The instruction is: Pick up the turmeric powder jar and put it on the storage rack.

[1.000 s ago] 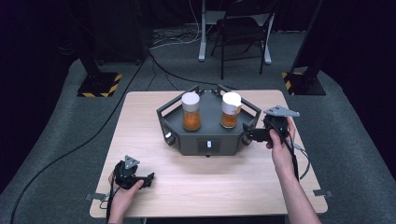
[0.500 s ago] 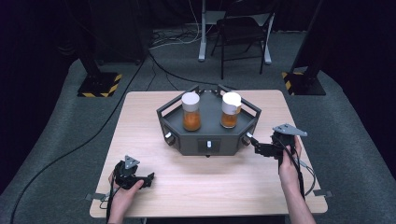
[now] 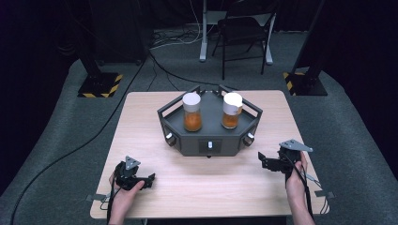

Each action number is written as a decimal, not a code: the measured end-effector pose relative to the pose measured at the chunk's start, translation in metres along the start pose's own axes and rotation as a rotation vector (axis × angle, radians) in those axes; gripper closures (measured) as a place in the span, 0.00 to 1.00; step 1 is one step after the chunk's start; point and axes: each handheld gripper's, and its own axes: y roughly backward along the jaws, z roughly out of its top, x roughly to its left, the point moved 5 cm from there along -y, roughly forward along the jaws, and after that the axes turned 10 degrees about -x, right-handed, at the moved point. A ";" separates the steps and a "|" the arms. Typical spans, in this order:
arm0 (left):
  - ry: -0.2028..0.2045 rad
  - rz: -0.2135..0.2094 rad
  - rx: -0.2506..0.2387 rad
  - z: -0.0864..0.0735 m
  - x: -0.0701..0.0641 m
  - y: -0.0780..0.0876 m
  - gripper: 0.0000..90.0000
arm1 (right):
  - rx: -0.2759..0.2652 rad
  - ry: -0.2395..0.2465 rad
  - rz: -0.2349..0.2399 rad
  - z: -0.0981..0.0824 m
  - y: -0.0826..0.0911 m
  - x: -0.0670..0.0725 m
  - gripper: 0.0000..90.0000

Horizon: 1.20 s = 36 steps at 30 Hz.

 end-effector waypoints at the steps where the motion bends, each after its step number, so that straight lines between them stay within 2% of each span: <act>1: 0.001 0.000 0.000 0.000 0.000 0.000 0.00 | 0.002 0.000 -0.003 -0.004 0.000 -0.001 0.02; 14: 0.001 0.001 0.001 0.000 0.000 0.000 0.00 | 0.051 -0.007 -0.018 -0.038 -0.003 -0.011 0.02; 21: 0.002 0.001 0.001 0.000 0.000 0.000 0.00 | 0.091 -0.016 -0.032 -0.050 -0.008 -0.014 0.02; 22: 0.001 0.001 0.001 0.000 0.000 0.000 0.00 | 0.108 -0.017 -0.025 -0.049 -0.009 -0.015 0.02; 25: 0.001 0.002 0.001 0.000 0.000 0.000 0.00 | 0.108 -0.012 -0.020 -0.049 -0.007 -0.016 0.02; 28: 0.001 0.002 0.001 0.000 -0.001 0.000 0.00 | 0.161 -0.008 -0.007 -0.046 -0.010 -0.018 0.01; 31: 0.001 0.002 0.001 0.000 -0.001 0.000 0.00 | 0.167 0.002 -0.009 -0.046 -0.010 -0.017 0.01; 36: 0.001 0.003 0.001 0.000 -0.001 0.000 0.00 | 0.190 0.050 -0.026 -0.044 -0.013 -0.010 0.00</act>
